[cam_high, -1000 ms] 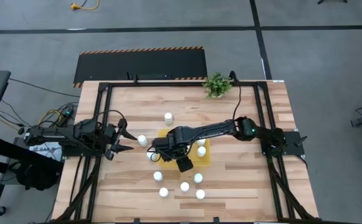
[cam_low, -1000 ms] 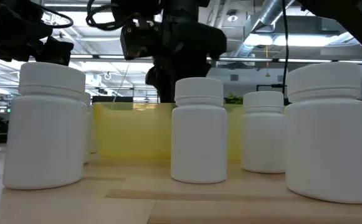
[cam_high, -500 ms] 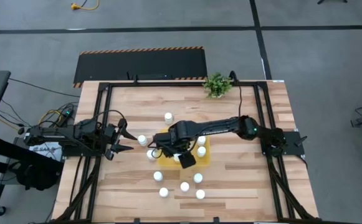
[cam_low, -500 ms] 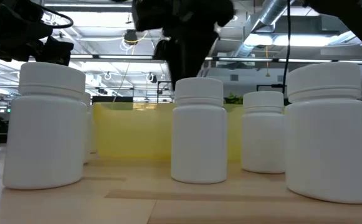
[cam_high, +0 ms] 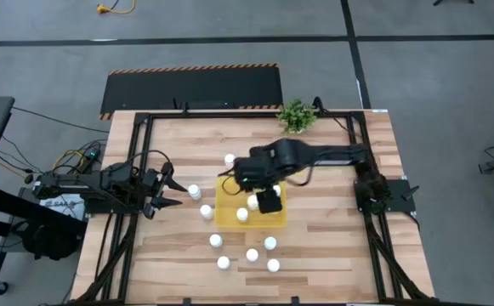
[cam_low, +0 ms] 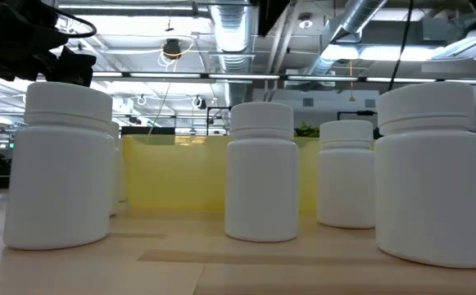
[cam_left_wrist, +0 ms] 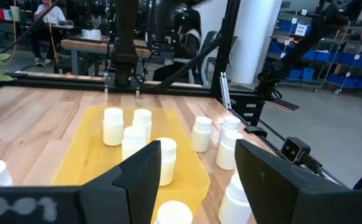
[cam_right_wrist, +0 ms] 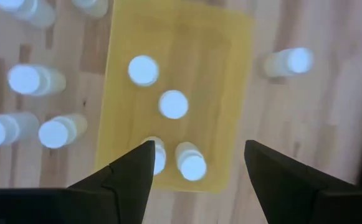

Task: Pick and place pill bottles into a basket
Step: Put the white pill bottle into the yellow bin

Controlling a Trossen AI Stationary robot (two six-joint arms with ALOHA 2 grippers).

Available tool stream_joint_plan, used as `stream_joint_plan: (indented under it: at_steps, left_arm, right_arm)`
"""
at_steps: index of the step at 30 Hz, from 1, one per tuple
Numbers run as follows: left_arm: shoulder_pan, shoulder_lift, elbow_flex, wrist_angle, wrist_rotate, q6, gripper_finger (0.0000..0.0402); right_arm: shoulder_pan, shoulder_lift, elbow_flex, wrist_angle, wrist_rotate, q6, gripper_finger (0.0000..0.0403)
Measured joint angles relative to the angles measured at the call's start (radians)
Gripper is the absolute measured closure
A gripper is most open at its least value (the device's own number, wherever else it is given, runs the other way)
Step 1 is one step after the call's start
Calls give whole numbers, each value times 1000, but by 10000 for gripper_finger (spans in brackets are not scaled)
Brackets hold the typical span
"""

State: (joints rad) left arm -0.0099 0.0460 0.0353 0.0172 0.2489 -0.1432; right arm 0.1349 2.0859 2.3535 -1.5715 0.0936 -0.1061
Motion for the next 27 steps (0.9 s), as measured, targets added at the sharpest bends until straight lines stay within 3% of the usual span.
stream_joint_plan:
  at_steps: [7,10,19,27]
  left_arm:
    - [0,0,0,-2,-1,-59,208]
    - [0,0,0,-5,-2,-63,208]
    - [0,0,0,-4,-3,-63,208]
    - [0,0,0,-4,-3,-65,208]
  right_arm:
    - [0,-126,0,0,119,81,161]
    - [-4,-168,0,0,121,123,161]
    - [-3,-291,-27,0,-16,204,161]
    - [34,-435,-235,1,-63,345,161]
